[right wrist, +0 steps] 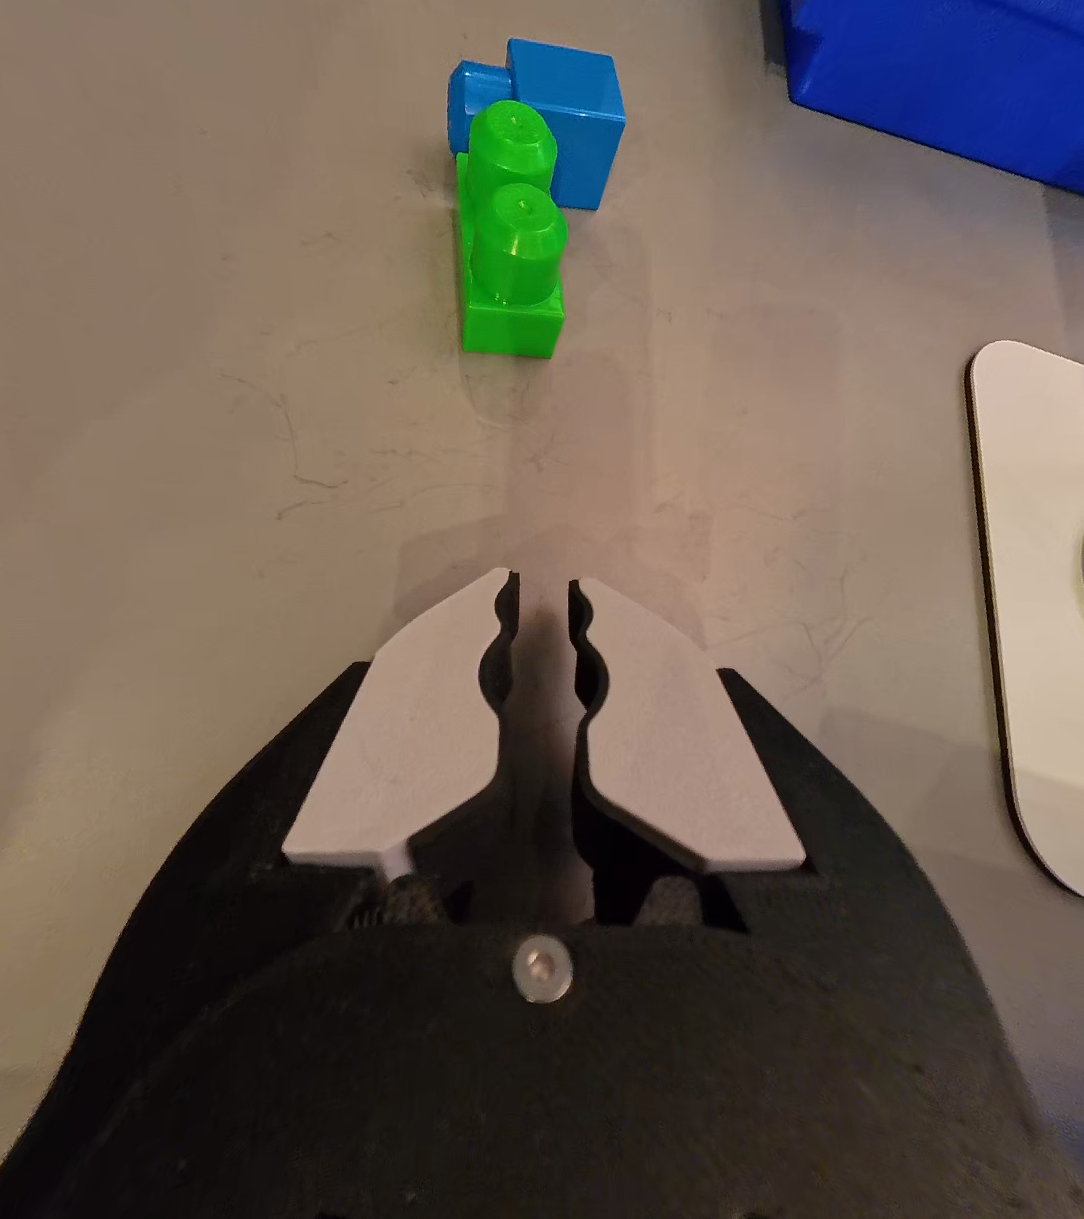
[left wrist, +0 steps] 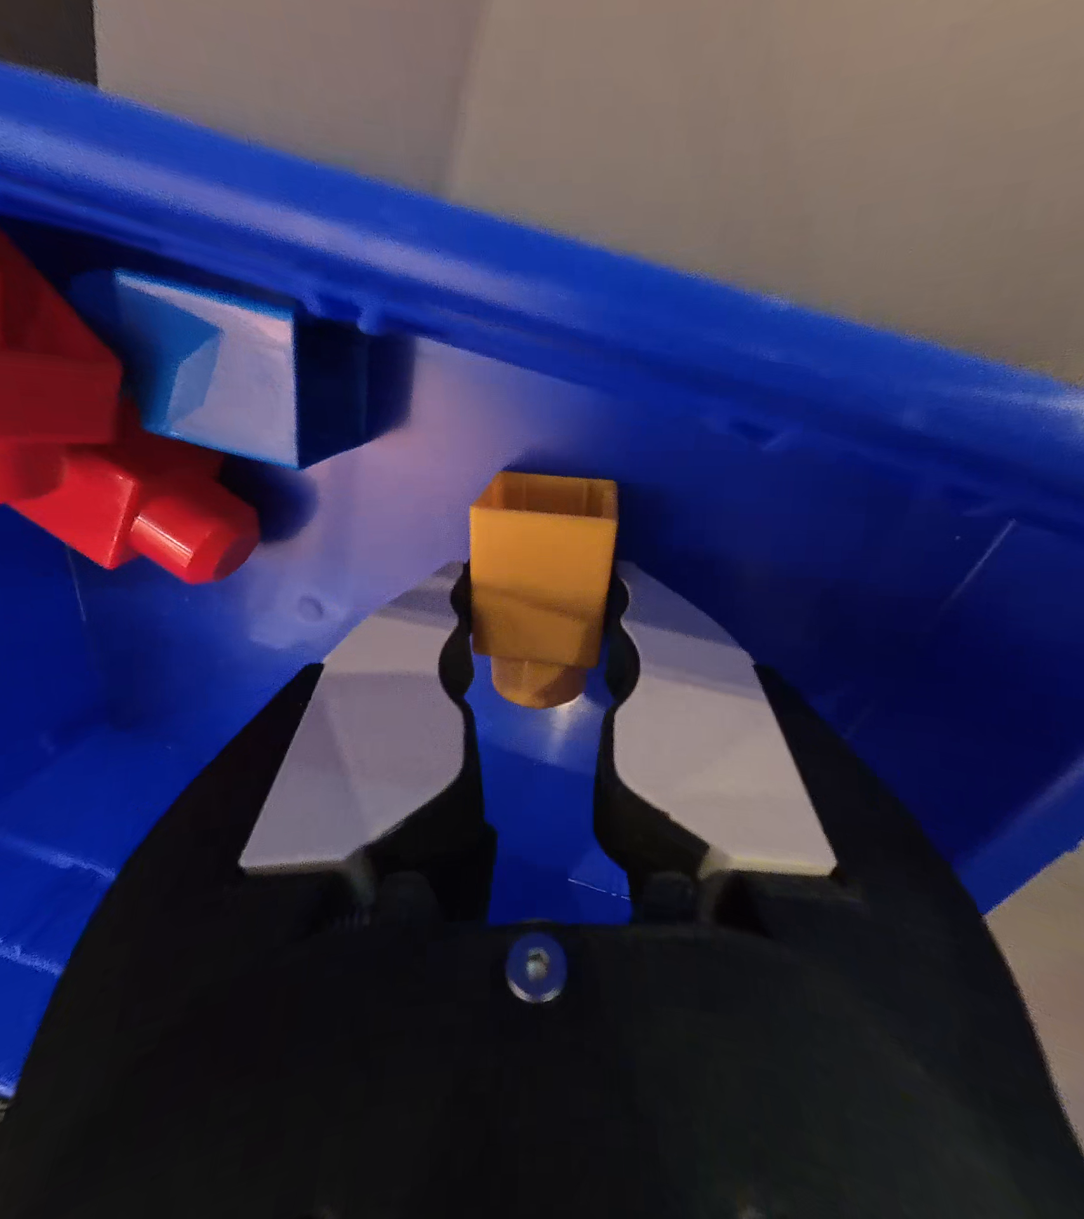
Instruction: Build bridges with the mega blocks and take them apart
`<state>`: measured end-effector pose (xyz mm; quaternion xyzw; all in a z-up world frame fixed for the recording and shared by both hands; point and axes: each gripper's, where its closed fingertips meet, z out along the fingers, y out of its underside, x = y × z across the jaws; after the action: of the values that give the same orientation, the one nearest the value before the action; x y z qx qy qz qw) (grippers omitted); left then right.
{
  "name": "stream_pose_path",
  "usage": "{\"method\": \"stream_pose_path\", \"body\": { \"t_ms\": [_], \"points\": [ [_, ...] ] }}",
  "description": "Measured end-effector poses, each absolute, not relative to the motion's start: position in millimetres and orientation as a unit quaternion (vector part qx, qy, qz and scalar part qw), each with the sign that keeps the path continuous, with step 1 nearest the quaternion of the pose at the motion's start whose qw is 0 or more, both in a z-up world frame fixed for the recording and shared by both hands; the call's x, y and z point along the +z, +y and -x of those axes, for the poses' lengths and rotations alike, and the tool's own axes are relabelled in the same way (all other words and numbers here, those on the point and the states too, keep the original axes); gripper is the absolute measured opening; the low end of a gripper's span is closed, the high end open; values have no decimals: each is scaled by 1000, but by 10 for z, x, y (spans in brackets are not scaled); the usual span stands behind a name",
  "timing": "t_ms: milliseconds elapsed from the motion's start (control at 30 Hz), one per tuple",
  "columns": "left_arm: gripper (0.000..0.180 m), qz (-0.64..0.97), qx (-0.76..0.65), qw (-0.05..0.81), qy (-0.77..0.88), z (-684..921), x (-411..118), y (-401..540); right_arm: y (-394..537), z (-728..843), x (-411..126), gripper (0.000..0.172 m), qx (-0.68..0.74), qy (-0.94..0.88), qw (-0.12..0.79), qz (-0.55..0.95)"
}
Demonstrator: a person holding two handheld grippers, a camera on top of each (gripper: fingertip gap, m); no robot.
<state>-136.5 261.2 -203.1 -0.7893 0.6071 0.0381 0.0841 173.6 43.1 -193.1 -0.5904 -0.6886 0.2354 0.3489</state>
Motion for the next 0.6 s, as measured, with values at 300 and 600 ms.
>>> {"method": "stream_pose_path", "body": {
  "t_ms": [300,600],
  "points": [
    [37,808,86,142,565,1491,-1379,2326,423,-1736,-1934,14,237,-690,347,589],
    [37,771,10,194,607,667,-929,1031,427,-1735,-1938,14,238,-689,345,591]
  ]
}}
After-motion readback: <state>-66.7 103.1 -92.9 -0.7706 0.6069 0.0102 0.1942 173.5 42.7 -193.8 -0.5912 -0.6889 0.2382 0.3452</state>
